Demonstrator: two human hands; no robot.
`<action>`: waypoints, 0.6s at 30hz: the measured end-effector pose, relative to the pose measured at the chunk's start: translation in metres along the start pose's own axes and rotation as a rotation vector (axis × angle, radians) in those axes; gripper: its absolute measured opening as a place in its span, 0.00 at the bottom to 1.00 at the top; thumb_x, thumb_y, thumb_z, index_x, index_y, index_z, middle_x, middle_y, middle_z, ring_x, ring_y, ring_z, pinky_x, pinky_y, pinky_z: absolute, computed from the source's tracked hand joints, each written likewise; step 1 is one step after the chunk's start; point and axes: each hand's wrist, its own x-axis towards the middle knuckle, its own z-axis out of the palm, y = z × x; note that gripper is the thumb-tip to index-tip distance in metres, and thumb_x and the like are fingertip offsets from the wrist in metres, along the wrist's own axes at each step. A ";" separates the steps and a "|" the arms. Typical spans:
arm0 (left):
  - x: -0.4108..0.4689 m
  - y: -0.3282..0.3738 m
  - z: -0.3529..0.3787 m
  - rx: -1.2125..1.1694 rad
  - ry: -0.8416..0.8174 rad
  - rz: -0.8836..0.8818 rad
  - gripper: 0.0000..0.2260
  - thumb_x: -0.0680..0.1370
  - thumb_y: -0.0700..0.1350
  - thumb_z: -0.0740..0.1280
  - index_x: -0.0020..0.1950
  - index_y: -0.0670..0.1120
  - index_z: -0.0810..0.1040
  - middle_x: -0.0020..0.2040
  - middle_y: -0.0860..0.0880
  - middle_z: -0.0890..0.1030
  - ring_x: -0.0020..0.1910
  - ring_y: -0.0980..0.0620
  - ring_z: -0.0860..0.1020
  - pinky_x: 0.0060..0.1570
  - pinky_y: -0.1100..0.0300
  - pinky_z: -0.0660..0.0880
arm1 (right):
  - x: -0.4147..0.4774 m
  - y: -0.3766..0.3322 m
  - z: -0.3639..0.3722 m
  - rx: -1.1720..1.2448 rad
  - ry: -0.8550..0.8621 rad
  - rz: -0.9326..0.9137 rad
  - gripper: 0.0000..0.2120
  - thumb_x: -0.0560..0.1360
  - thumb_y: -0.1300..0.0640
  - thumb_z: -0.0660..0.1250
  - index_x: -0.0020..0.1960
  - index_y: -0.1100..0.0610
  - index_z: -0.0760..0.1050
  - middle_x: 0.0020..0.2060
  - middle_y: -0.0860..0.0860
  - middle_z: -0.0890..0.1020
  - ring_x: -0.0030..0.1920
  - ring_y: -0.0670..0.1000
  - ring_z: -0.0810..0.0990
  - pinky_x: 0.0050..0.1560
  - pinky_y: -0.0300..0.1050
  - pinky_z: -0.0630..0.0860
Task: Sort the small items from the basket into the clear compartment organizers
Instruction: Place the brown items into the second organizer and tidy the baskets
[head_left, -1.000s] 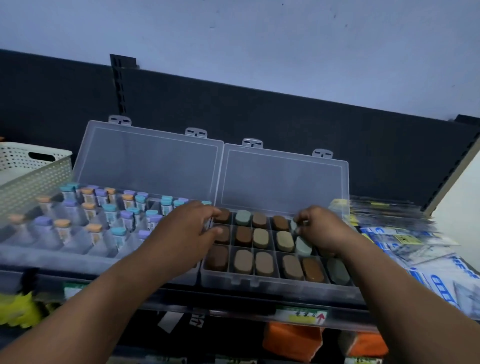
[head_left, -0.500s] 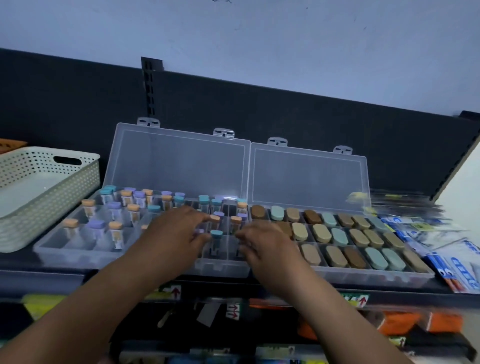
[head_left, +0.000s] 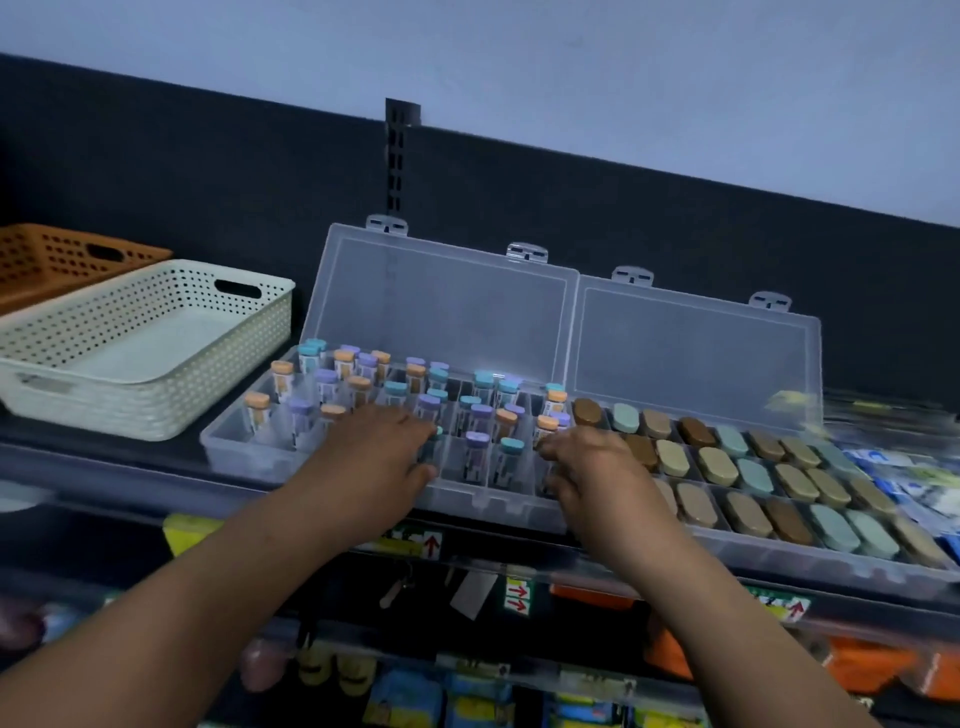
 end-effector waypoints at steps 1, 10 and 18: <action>0.000 0.002 0.001 0.004 0.000 -0.007 0.22 0.81 0.54 0.59 0.73 0.49 0.66 0.69 0.48 0.70 0.68 0.48 0.65 0.65 0.58 0.62 | 0.000 0.002 0.001 0.000 -0.007 -0.009 0.16 0.78 0.58 0.63 0.66 0.53 0.76 0.65 0.47 0.75 0.65 0.50 0.68 0.66 0.39 0.63; -0.010 -0.005 -0.011 -0.022 0.131 -0.120 0.29 0.79 0.56 0.61 0.77 0.52 0.56 0.77 0.52 0.56 0.77 0.51 0.50 0.74 0.53 0.48 | 0.002 -0.002 -0.004 0.110 0.078 -0.058 0.20 0.78 0.59 0.63 0.70 0.56 0.71 0.70 0.53 0.70 0.70 0.54 0.66 0.72 0.48 0.60; -0.051 -0.048 -0.037 0.028 0.249 -0.222 0.28 0.73 0.58 0.63 0.70 0.46 0.72 0.67 0.45 0.74 0.66 0.44 0.72 0.64 0.47 0.69 | 0.006 -0.048 -0.009 0.100 -0.061 -0.180 0.21 0.81 0.52 0.58 0.73 0.50 0.65 0.73 0.46 0.65 0.73 0.48 0.60 0.72 0.41 0.55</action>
